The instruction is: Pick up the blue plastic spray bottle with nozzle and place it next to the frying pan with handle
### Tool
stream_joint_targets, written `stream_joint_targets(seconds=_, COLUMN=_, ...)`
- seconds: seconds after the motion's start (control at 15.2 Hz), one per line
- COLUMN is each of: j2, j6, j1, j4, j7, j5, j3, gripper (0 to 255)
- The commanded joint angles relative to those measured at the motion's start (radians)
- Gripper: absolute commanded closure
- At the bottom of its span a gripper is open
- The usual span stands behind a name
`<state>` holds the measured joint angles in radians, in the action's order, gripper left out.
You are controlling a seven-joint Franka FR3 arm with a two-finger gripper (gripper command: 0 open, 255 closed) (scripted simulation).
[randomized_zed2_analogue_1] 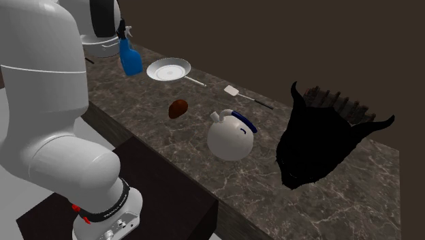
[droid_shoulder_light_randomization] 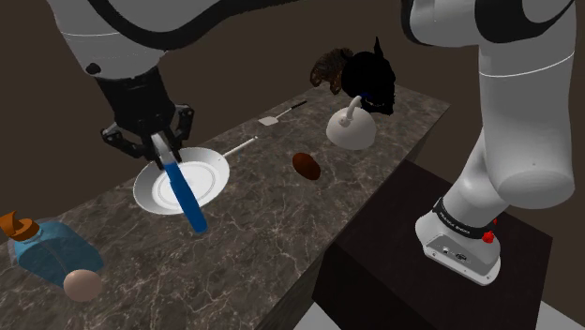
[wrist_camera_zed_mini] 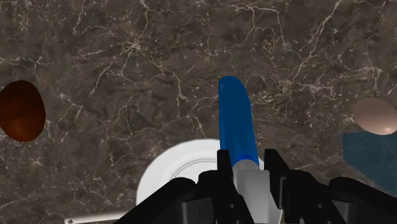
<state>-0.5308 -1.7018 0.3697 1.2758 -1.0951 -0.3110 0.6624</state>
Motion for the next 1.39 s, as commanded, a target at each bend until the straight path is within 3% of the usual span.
stream_joint_targets(seconds=0.0, j2=-0.003, j6=-0.028, j1=-0.004, j4=0.026, j7=-0.003, j5=-0.002, j3=-0.001, gripper=255)
stream_joint_targets(seconds=0.59, j2=-0.015, j6=-0.149, j1=-0.021, j4=0.141, j7=-0.017, j5=-0.015, j3=-0.009, gripper=255)
stream_joint_targets(seconds=1.12, j2=-0.015, j6=-0.149, j1=-0.021, j4=0.141, j7=-0.017, j5=-0.015, j3=-0.009, gripper=255)
stream_joint_targets(seconds=1.19, j2=-0.015, j6=-0.150, j1=-0.022, j4=0.142, j7=-0.017, j5=-0.015, j3=-0.009, gripper=0)
stream_joint_targets(seconds=1.32, j2=-0.015, j6=-0.150, j1=-0.021, j4=0.141, j7=-0.017, j5=-0.015, j3=-0.009, gripper=0)
